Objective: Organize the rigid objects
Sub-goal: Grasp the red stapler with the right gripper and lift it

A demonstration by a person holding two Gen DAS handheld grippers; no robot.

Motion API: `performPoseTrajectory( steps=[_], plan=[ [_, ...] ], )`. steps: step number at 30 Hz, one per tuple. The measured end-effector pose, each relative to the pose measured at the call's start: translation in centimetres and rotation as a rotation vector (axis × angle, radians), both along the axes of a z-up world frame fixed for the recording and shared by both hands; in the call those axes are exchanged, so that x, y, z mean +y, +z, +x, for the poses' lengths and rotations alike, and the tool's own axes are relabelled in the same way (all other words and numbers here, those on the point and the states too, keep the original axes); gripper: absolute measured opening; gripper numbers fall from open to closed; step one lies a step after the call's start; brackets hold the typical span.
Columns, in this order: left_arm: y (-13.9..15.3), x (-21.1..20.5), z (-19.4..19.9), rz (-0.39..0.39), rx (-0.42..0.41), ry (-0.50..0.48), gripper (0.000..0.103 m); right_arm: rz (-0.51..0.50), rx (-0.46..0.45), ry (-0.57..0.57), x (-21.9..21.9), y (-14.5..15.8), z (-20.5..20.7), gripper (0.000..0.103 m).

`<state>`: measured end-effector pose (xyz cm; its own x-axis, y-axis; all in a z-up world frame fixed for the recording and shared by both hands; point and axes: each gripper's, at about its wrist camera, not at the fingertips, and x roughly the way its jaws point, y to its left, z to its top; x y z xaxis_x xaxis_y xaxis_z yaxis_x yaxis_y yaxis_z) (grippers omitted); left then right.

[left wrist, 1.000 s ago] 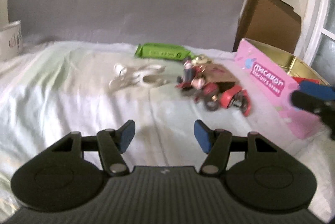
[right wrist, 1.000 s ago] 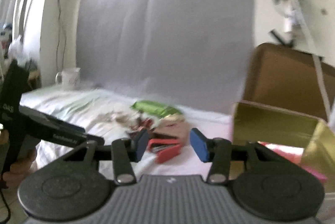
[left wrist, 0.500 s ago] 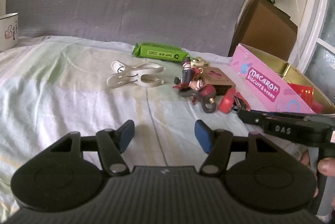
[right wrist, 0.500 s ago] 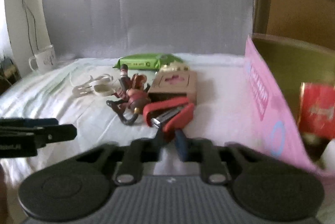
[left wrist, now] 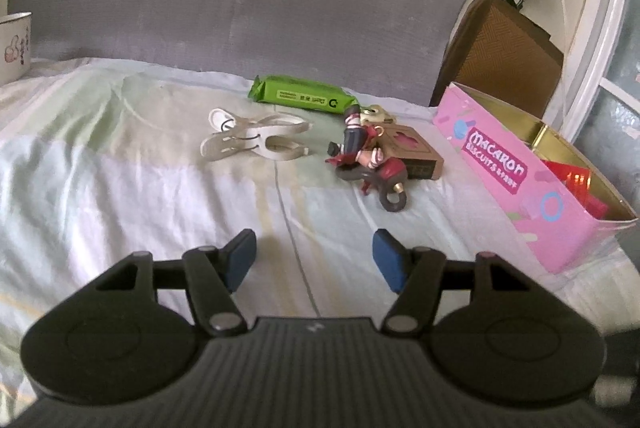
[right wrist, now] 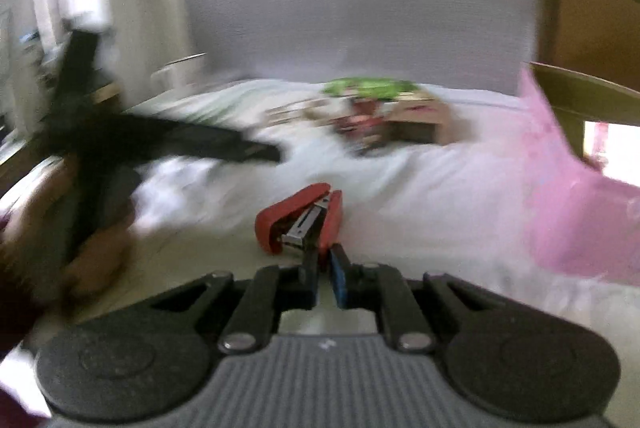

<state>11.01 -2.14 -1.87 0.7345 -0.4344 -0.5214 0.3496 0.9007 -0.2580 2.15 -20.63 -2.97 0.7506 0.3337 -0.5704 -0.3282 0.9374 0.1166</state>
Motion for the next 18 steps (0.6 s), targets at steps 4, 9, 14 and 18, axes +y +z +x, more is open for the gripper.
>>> performPoseTrajectory(
  steps=[4, 9, 14, 18],
  plan=[
    [0.1, 0.0, -0.1, -0.008, 0.002, -0.016, 0.068, 0.028, 0.006, 0.101, 0.0, -0.4, -2.2, 0.008],
    [0.1, 0.0, -0.2, -0.017, 0.009, -0.04, 0.068, 0.05, -0.02, -0.098, -3.3, -0.1, -2.7, 0.014],
    [0.1, 0.3, -0.7, -0.042, 0.032, -0.056, 0.069, 0.112, -0.056, -0.142, -5.0, 0.9, -4.0, 0.019],
    [0.2, 0.1, -1.1, -0.046, 0.043, -0.074, 0.069, 0.126, -0.051, -0.106, -4.0, 0.9, -4.0, 0.051]
  ],
)
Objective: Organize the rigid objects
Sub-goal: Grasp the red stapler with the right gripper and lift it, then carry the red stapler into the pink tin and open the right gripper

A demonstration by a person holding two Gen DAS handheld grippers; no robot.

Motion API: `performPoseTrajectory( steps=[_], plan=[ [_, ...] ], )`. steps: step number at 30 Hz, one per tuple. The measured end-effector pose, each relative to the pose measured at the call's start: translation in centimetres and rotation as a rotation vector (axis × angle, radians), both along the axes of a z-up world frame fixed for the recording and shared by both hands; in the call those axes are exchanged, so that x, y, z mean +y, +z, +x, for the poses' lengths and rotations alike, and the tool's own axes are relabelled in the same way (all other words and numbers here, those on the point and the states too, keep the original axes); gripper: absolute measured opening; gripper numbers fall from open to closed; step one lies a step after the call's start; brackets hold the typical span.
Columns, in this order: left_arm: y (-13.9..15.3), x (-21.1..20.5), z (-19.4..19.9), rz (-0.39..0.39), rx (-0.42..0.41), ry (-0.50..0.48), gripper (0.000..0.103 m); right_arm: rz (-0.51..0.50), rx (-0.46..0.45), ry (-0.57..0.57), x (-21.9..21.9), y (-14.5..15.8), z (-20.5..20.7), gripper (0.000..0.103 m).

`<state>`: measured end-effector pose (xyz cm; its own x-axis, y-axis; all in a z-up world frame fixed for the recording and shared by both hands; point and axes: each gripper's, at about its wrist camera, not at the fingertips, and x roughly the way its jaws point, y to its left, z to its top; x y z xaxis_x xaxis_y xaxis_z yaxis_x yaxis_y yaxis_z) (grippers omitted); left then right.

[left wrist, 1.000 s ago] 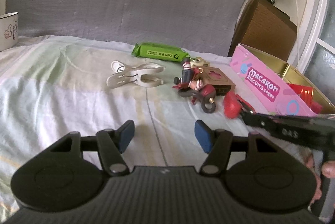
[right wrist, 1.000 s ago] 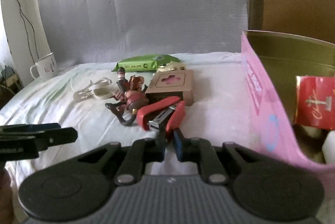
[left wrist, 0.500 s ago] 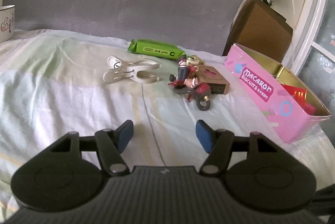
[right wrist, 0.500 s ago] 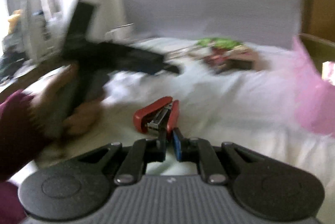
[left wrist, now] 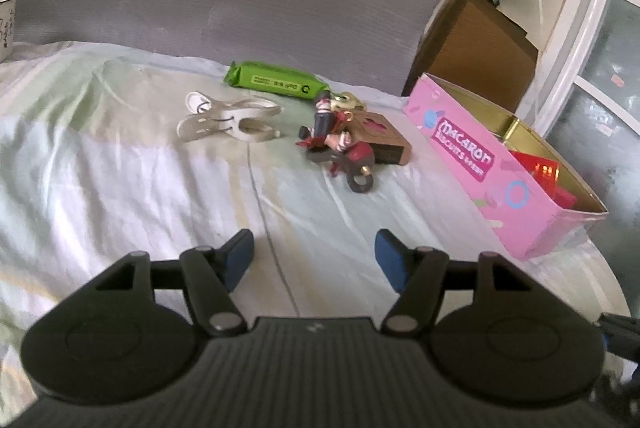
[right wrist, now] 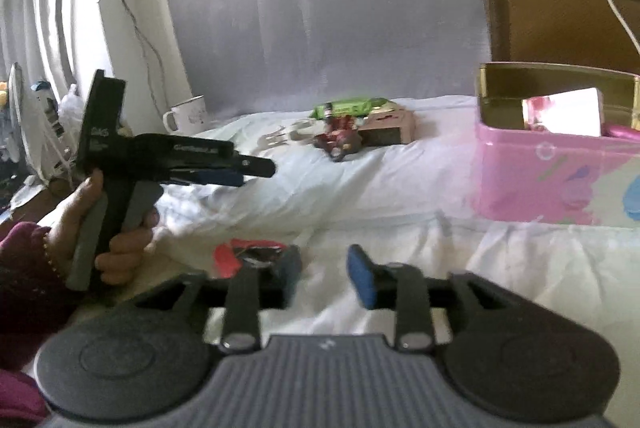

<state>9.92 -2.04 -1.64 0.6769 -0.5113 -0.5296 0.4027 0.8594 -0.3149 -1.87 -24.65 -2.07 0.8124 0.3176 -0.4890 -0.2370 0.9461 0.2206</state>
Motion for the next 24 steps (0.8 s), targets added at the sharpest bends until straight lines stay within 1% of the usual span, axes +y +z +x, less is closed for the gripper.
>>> performPoseTrajectory(
  steps=[1, 2, 3, 4, 6, 8, 9, 10, 11, 12, 13, 14, 15, 17, 22, 24],
  plan=[
    [0.1, -0.1, -0.1, -0.001, 0.002, -0.005, 0.069, -0.004, -0.004, 0.015, 0.4, 0.0, 0.2, 0.062],
    [0.1, -0.2, -0.2, -0.006, 0.005, -0.011, 0.069, -0.016, -0.008, 0.035, 1.0, 0.1, 0.4, 0.064],
    [0.2, -0.2, -0.3, -0.013, 0.009, -0.018, 0.069, -0.032, -0.004, 0.055, 1.5, 0.1, 0.5, 0.069],
    [0.3, -0.3, -0.5, -0.022, 0.012, -0.026, 0.069, -0.048, 0.006, 0.071, 2.1, 0.0, 1.0, 0.079],
    [0.5, -0.4, -0.8, -0.03, 0.012, -0.041, 0.069, -0.082, 0.028, 0.089, 3.2, -0.3, 2.0, 0.085],
    [0.7, -0.5, -1.2, -0.033, 0.01, -0.056, 0.07, -0.122, 0.053, 0.099, 4.1, -0.8, 3.2, 0.085],
    [0.7, -0.6, -1.3, -0.033, 0.011, -0.066, 0.07, -0.141, 0.064, 0.093, 4.3, -1.1, 3.7, 0.084],
    [0.8, -0.8, -1.5, -0.034, 0.012, -0.078, 0.07, -0.15, 0.072, 0.086, 4.4, -1.3, 4.1, 0.081],
    [0.8, -0.9, -1.6, -0.032, 0.011, -0.089, 0.07, -0.141, 0.079, 0.09, 4.3, -1.5, 4.4, 0.08],
    [0.8, -1.1, -1.7, -0.028, 0.01, -0.097, 0.07, -0.135, 0.075, 0.088, 4.2, -1.5, 4.5, 0.073],
    [0.8, -1.3, -1.8, -0.024, 0.009, -0.106, 0.07, -0.136, 0.073, 0.09, 4.0, -1.5, 4.5, 0.058],
    [0.8, -1.4, -1.8, -0.022, 0.009, -0.116, 0.07, -0.141, 0.071, 0.089, 3.8, -1.5, 4.5, 0.052],
    [0.8, -1.7, -1.9, -0.021, 0.01, -0.127, 0.07, -0.141, 0.071, 0.091, 3.5, -1.4, 4.2, 0.05],
    [0.7, -2.1, -1.9, -0.02, 0.012, -0.147, 0.07, -0.134, 0.071, 0.11, 2.8, -1.4, 3.7, 0.049],
    [0.6, -3.2, -2.1, -0.027, 0.039, -0.215, 0.07, -0.19, 0.053, 0.164, 1.0, -1.3, 2.1, 0.05],
    [0.6, -3.7, -2.2, -0.036, 0.052, -0.254, 0.07, -0.219, 0.054, 0.159, 0.1, -1.1, 1.6, 0.05]
  ],
)
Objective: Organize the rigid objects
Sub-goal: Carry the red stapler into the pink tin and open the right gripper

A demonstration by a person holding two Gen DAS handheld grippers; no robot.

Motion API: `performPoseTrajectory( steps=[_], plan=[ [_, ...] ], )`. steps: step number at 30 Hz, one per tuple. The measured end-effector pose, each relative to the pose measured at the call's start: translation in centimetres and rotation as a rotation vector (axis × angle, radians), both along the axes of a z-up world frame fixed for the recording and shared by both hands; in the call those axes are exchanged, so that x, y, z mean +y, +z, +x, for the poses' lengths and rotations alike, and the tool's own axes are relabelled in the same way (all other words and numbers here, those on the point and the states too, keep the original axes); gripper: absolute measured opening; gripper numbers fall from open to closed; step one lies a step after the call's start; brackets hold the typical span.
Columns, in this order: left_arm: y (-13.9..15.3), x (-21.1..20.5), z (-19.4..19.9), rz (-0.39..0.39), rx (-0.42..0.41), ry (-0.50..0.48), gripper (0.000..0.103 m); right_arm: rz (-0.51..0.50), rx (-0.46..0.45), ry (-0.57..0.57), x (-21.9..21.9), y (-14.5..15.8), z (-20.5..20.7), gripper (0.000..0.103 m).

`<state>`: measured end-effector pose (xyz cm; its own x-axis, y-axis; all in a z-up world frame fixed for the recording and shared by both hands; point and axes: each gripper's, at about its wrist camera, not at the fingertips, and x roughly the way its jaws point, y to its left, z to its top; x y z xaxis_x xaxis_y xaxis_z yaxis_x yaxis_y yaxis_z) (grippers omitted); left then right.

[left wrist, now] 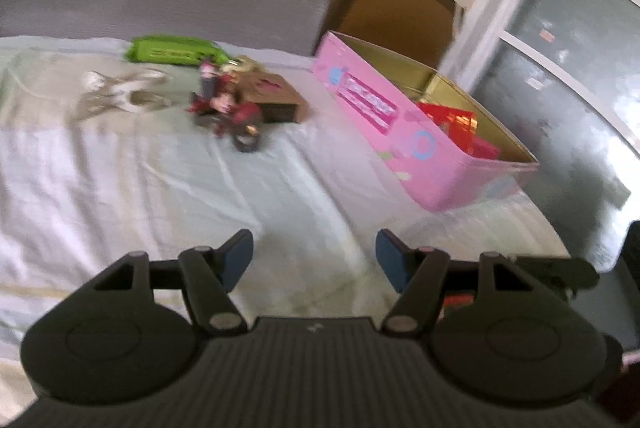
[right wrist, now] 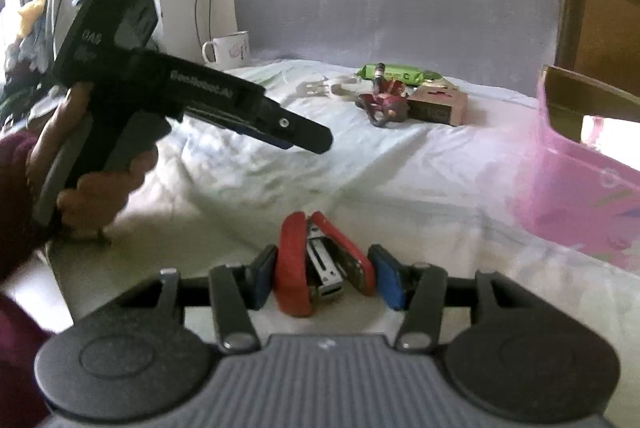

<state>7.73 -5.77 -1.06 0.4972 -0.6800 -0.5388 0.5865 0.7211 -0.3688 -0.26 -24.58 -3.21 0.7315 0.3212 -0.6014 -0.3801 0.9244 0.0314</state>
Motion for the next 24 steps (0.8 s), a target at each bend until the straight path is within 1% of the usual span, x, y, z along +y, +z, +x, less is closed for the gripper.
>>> performPoseTrajectory(
  steps=[2, 4, 6, 9, 14, 19, 22, 23, 24],
  plan=[
    [0.1, -0.6, -0.2, -0.01, 0.004, -0.037, 0.07, -0.023, -0.01, -0.031, -1.1, 0.3, -0.6, 0.052],
    [0.2, -1.4, -0.3, -0.024, 0.015, -0.08, 0.07, -0.042, -0.033, -0.089, -2.2, 0.5, -1.1, 0.064],
    [0.2, -2.2, -0.4, -0.036, 0.03, -0.114, 0.07, -0.043, -0.054, -0.141, -3.2, 0.6, -1.7, 0.069],
    [0.3, -3.9, -0.6, -0.047, 0.051, -0.166, 0.07, 0.002, -0.067, -0.176, -4.0, 0.8, -2.4, 0.069],
    [0.2, -6.6, -2.1, -0.026, 0.061, -0.253, 0.07, 0.018, -0.075, -0.155, -3.3, 0.3, -3.0, 0.069],
    [-0.8, -8.6, -2.5, 0.017, 0.088, -0.297, 0.069, 0.006, -0.074, -0.159, -3.2, -0.6, -2.9, 0.067],
    [-0.8, -9.2, -3.0, 0.03, 0.066, -0.309, 0.069, 0.013, -0.06, -0.155, -3.5, -1.0, -2.4, 0.066],
    [-0.8, -9.3, -3.0, 0.026, 0.073, -0.316, 0.069, 0.021, -0.053, -0.151, -3.5, -1.1, -2.2, 0.063],
    [-0.9, -9.4, -3.1, 0.024, 0.072, -0.316, 0.069, 0.026, -0.054, -0.147, -3.5, -1.1, -2.2, 0.056]
  ],
)
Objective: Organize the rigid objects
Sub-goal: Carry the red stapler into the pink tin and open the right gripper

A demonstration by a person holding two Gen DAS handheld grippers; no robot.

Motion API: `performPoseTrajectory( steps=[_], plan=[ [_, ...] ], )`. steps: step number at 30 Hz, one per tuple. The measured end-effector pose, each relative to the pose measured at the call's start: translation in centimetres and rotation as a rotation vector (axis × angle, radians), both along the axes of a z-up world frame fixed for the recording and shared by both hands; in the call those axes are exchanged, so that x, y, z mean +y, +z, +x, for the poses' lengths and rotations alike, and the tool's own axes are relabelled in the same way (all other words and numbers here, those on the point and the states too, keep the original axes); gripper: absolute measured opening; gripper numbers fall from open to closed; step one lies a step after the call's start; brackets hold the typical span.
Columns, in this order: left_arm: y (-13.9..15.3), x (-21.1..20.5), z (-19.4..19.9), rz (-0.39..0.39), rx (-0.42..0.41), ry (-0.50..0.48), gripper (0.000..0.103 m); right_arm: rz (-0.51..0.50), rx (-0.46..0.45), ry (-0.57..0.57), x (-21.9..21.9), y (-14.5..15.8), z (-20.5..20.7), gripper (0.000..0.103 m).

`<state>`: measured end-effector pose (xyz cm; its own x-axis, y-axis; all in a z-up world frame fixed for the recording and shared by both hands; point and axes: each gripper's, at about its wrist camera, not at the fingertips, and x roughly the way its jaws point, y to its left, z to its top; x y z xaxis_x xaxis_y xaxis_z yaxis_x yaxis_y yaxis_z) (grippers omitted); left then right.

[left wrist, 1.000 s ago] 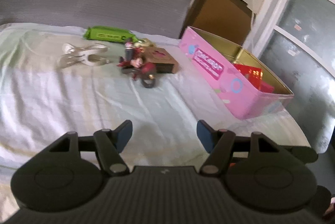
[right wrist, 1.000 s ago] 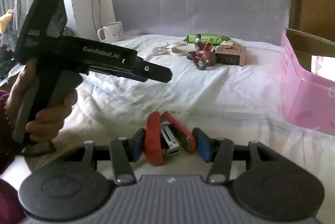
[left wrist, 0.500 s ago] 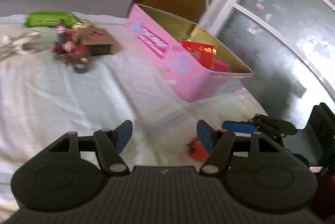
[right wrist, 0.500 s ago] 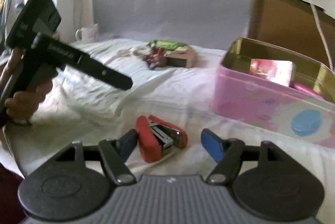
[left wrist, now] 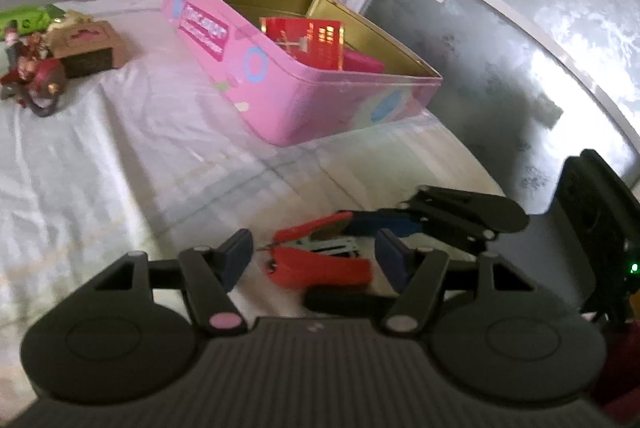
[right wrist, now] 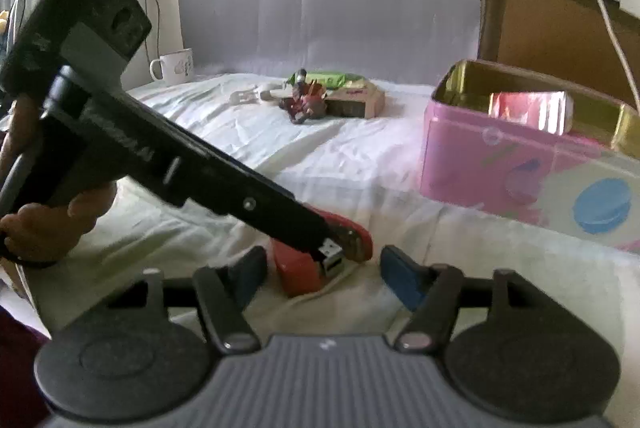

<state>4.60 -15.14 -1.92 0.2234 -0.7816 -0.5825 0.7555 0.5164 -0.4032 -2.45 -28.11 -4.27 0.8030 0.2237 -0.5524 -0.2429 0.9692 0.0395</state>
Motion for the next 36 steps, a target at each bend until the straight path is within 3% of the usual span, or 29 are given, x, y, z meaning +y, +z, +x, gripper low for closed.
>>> performPoseTrajectory(
  steps=[4, 8, 19, 25, 36],
  plan=[
    [0.3, -0.3, -0.1, 0.007, -0.013, 0.026, 0.066, -0.016, -0.006, -0.002, 0.3, 0.1, -0.1, 0.054],
    [1.8, -0.7, 0.4, -0.038, -0.009, 0.024, 0.063, -0.005, -0.036, -0.03, -0.2, 0.5, -0.2, 0.053],
    [7.3, -5.4, 1.8, -0.08, -0.163, 0.013, 0.063, -0.09, -0.217, -0.125, -2.6, 4.6, 0.0, 0.053],
    [8.5, -8.8, 3.4, -0.086, -0.197, 0.016, 0.063, -0.135, -0.248, -0.161, -5.2, 5.8, 2.3, 0.053],
    [7.3, -13.6, 7.8, -0.068, -0.092, 0.023, 0.063, -0.135, -0.183, -0.195, -10.6, 5.1, 6.4, 0.053]
  ],
)
